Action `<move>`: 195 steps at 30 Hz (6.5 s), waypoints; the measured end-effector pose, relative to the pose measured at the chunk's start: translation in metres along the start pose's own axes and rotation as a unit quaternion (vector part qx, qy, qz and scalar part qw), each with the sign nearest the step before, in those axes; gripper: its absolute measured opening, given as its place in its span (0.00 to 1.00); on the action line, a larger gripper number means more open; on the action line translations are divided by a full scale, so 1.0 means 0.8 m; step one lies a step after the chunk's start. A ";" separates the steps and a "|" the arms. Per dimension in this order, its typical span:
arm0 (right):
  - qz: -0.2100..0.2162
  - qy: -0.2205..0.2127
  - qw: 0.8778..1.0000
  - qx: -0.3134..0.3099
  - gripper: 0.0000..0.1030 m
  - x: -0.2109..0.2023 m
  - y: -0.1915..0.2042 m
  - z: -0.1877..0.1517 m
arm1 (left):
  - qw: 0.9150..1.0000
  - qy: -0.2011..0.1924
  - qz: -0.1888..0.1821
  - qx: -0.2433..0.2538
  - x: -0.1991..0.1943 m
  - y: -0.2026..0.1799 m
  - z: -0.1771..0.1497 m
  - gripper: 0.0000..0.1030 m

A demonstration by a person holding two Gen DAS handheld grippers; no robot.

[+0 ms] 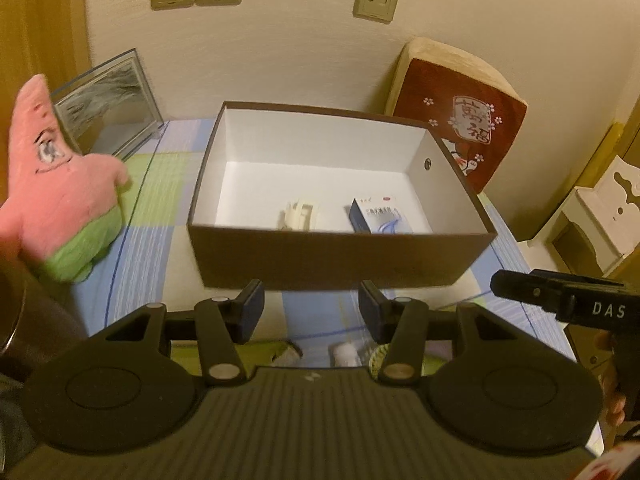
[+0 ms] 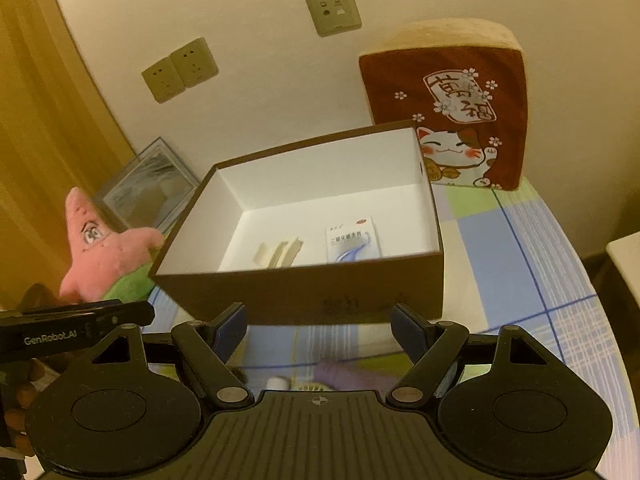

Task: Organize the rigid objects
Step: 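Withdraw both grippers from the box and move right gripper to the blue tube, then grasp the blue tube with right gripper while left gripper grasps the clear plastic case, then lift and carry the blue tube and clear case over the brown box, then open right gripper to drop the blue tube while left gripper releases the clear case inside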

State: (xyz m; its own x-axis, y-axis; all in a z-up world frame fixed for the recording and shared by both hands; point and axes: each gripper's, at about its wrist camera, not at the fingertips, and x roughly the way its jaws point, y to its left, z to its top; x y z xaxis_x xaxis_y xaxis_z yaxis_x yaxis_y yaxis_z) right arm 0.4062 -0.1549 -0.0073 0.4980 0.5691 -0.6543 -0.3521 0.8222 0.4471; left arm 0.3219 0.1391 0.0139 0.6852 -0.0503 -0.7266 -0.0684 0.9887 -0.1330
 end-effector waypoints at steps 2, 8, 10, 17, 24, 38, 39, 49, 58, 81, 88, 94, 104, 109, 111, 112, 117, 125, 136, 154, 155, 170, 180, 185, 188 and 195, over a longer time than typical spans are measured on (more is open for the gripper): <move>0.004 0.000 1.000 -0.003 0.76 -0.008 -0.001 -0.007 | 1.000 -0.001 0.009 0.002 -0.010 -0.004 -0.009 0.47; 0.017 0.000 1.000 -0.022 0.76 -0.033 -0.002 -0.024 | 1.000 -0.009 0.021 0.005 -0.040 -0.018 -0.033 0.48; 0.020 0.001 0.999 -0.035 0.76 -0.040 -0.002 -0.029 | 1.000 -0.011 0.025 0.003 -0.046 -0.021 -0.041 0.48; 0.048 0.032 0.998 -0.019 0.76 -0.051 -0.025 -0.054 | 0.999 0.012 0.033 -0.030 -0.055 -0.017 -0.075 0.48; 0.026 0.050 0.998 -0.024 0.76 -0.056 -0.045 -0.086 | 0.998 0.022 0.058 -0.027 -0.059 -0.016 -0.107 0.48; -0.026 0.080 0.996 -0.039 0.72 -0.031 -0.085 -0.135 | 0.995 0.047 0.082 -0.026 -0.037 -0.006 -0.159 0.48; -0.025 0.081 0.996 -0.040 0.71 -0.028 -0.086 -0.136 | 0.995 0.049 0.083 -0.027 -0.036 -0.004 -0.161 0.48; -0.049 0.091 0.993 -0.061 0.66 0.010 -0.098 -0.149 | 0.992 0.075 0.094 -0.033 -0.014 0.012 -0.183 0.48; -0.067 0.095 0.989 -0.087 0.66 0.044 -0.105 -0.154 | 0.991 0.089 0.102 -0.023 0.008 0.012 -0.186 0.48; -0.053 0.122 0.978 -0.163 0.44 0.030 -0.092 -0.186 | 0.987 0.116 0.110 0.025 0.041 0.010 -0.188 0.28; -0.058 0.116 0.977 -0.167 0.51 0.043 -0.084 -0.180 | 0.986 0.115 0.119 0.032 0.048 0.011 -0.191 0.28; -0.056 0.113 0.976 -0.180 0.39 0.051 -0.079 -0.176 | 0.986 0.106 0.125 0.027 0.045 0.016 -0.185 0.27; -0.038 0.103 0.984 -0.141 0.38 0.034 -0.086 -0.156 | 0.988 0.071 0.134 0.021 0.024 0.022 -0.155 0.27; -0.022 0.085 0.990 -0.112 0.37 0.020 -0.086 -0.132 | 0.989 0.057 0.132 0.022 0.016 0.022 -0.135 0.27; -0.016 0.074 0.992 -0.103 0.37 0.012 -0.084 -0.123 | 0.990 0.049 0.129 0.025 0.013 0.020 -0.127 0.27; -0.012 0.070 0.992 -0.102 0.37 0.008 -0.082 -0.120 | 0.990 0.047 0.128 0.026 0.012 0.019 -0.123 0.27; 0.004 0.046 0.995 -0.093 0.37 -0.008 -0.074 -0.097 | 0.992 0.033 0.119 0.035 0.008 0.014 -0.103 0.27; 0.024 0.013 0.996 -0.084 0.37 -0.022 -0.066 -0.061 | 0.992 0.008 0.112 0.050 0.009 0.006 -0.065 0.27; 0.040 -0.030 0.996 -0.078 0.37 -0.016 -0.056 -0.006 | 0.992 -0.024 0.102 0.074 0.023 -0.005 -0.001 0.27; 0.008 -0.056 0.997 -0.061 0.37 0.078 -0.048 0.102 | 0.990 -0.023 0.103 0.091 0.114 0.005 0.124 0.27; 0.004 -0.053 0.997 -0.060 0.37 0.084 -0.050 0.106 | 0.990 -0.018 0.103 0.092 0.122 0.005 0.127 0.27; -0.060 -0.003 0.996 -0.066 0.37 0.175 -0.067 0.125 | 0.988 0.029 0.111 0.107 0.216 0.013 0.149 0.27; -0.082 0.007 0.994 -0.071 0.38 0.208 -0.071 0.128 | 0.986 0.041 0.112 0.115 0.245 0.021 0.154 0.28; -0.087 0.011 0.994 -0.072 0.38 0.216 -0.072 0.129 | 0.985 0.036 0.116 0.124 0.253 0.022 0.156 0.28; -0.088 0.008 0.993 -0.075 0.38 0.219 -0.071 0.129 | 0.985 0.036 0.112 0.126 0.255 0.022 0.158 0.36; -0.083 0.008 0.993 -0.079 0.41 0.215 -0.069 0.131 | 0.986 0.036 0.106 0.126 0.246 0.022 0.156 0.40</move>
State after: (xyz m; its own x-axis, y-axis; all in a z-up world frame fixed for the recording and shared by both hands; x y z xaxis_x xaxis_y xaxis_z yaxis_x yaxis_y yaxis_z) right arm 0.5943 -0.1018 -0.0803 0.5467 0.4248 -0.7215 -0.3877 0.8922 0.2315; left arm 0.5460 0.1646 -0.0471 0.6203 0.1609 -0.7677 -0.0166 0.9812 0.1922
